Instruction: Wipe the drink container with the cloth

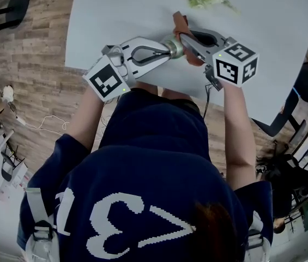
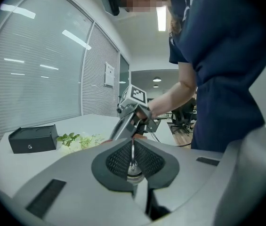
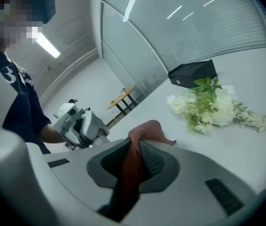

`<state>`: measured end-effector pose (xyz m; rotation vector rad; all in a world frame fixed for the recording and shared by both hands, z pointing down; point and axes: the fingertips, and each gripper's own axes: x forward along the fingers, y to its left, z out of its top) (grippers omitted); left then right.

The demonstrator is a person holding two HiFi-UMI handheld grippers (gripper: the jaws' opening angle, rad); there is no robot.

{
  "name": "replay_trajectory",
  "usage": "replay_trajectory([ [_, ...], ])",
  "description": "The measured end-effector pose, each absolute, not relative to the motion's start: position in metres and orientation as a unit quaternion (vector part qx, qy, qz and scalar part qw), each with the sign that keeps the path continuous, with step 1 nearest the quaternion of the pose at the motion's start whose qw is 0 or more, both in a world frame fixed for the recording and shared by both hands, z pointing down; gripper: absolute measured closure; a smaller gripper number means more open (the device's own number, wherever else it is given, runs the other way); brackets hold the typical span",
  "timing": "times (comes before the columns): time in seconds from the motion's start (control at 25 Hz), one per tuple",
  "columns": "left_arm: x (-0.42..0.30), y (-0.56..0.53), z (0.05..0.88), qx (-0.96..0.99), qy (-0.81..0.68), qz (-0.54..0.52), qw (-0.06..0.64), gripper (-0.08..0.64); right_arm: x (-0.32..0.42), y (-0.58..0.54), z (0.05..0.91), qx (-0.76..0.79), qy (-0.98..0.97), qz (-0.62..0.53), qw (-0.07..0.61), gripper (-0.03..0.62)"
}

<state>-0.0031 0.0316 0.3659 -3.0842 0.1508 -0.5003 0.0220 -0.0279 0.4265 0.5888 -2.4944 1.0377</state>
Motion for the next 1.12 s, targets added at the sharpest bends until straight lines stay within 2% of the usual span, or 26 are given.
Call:
replay_trajectory([
  [0.12, -0.002, 0.037, 0.366, -0.985, 0.040, -0.166, 0.007, 0.537, 0.045, -0.033, 0.462, 0.225, -0.867, 0.385, 0.223, 0.537],
  [0.2, 0.002, 0.038, 0.364, -0.987, 0.035, -0.158, 0.015, 0.537, 0.049, -0.034, 0.468, 0.217, -0.863, 0.398, 0.222, 0.537],
  [0.4, 0.006, 0.046, 0.365, -0.985, 0.014, -0.169, 0.015, 0.537, 0.018, -0.028, 0.431, 0.142, -0.888, 0.387, 0.206, 0.537],
  [0.64, 0.007, 0.052, 0.366, -0.984, -0.004, -0.178, 0.024, 0.537, -0.020, 0.003, 0.378, -0.040, -0.888, 0.414, 0.195, 0.537],
  [0.88, 0.005, 0.058, 0.368, -0.982, -0.011, -0.185, 0.031, 0.537, -0.006, -0.014, 0.419, -0.003, -0.874, 0.406, 0.265, 0.537],
  [1.04, 0.008, 0.060, 0.367, -0.982, -0.015, -0.182, 0.038, 0.537, 0.023, -0.028, 0.463, 0.039, -0.860, 0.382, 0.337, 0.537],
  [1.12, 0.010, 0.061, 0.367, -0.982, -0.019, -0.183, 0.043, 0.535, 0.026, -0.028, 0.469, 0.036, -0.854, 0.388, 0.345, 0.537],
])
